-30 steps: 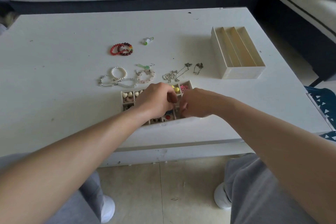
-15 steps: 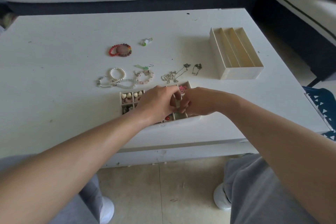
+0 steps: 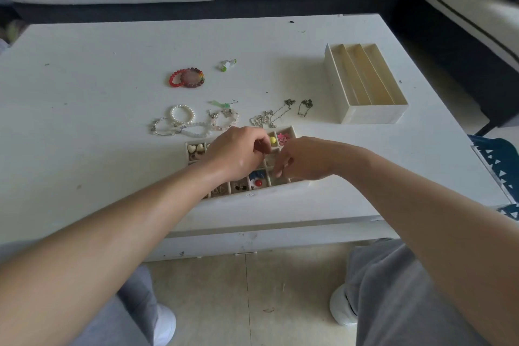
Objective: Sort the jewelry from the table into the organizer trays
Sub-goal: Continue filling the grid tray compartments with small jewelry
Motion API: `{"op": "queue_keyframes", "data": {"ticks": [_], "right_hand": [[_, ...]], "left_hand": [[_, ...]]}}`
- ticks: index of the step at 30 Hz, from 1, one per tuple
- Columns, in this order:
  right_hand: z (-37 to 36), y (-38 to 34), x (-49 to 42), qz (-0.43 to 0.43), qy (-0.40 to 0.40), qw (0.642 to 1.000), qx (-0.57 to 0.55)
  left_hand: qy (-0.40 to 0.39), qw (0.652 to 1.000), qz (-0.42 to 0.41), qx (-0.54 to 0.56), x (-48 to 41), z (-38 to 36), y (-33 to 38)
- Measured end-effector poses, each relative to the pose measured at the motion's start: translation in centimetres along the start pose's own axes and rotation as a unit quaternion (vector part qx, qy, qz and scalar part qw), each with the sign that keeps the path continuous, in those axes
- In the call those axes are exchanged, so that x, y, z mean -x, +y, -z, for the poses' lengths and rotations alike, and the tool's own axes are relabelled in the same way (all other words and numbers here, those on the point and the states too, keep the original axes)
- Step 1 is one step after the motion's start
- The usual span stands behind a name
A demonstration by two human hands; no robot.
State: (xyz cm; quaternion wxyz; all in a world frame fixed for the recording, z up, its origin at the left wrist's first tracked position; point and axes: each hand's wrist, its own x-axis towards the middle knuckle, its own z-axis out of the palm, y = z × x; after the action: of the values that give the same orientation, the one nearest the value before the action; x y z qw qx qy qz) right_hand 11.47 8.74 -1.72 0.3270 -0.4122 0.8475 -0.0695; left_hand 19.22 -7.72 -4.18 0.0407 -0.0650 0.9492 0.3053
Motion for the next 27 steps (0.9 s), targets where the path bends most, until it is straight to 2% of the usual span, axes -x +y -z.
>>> {"op": "queue_keyframes", "data": {"ticks": [5,7,12,15,18,21,27], "right_hand": [[0.0,-0.1,0.0,-0.007,0.011,1.000,0.005],[-0.2,-0.3,-0.2,-0.011,-0.015,1.000,0.018],[0.3,-0.6,-0.7,-0.017,-0.008,0.998,0.059],[0.6,-0.8,-1.5,-0.015,-0.032,0.997,0.074],[1.4,-1.0,-2.6,-0.014,0.024,0.998,0.049],[2.4,-1.1,-3.9,-0.015,0.120,0.992,-0.028],[3.1,-0.4,-8.7,-0.044,0.184,0.975,-0.118]], "left_hand": [[-0.046,0.998,0.006,-0.046,-0.2,-0.3,0.0],[-0.060,0.996,0.006,-0.059,-0.2,-0.4,0.1],[-0.087,0.995,0.023,-0.046,-0.5,0.0,0.4],[-0.099,0.993,0.036,-0.051,-0.9,0.6,0.5],[-0.100,0.993,0.048,-0.040,-1.8,1.7,0.0],[-0.076,0.994,0.071,-0.032,-3.0,3.2,-1.3],[0.067,0.986,0.153,-0.011,-5.8,5.7,-6.2]]}}
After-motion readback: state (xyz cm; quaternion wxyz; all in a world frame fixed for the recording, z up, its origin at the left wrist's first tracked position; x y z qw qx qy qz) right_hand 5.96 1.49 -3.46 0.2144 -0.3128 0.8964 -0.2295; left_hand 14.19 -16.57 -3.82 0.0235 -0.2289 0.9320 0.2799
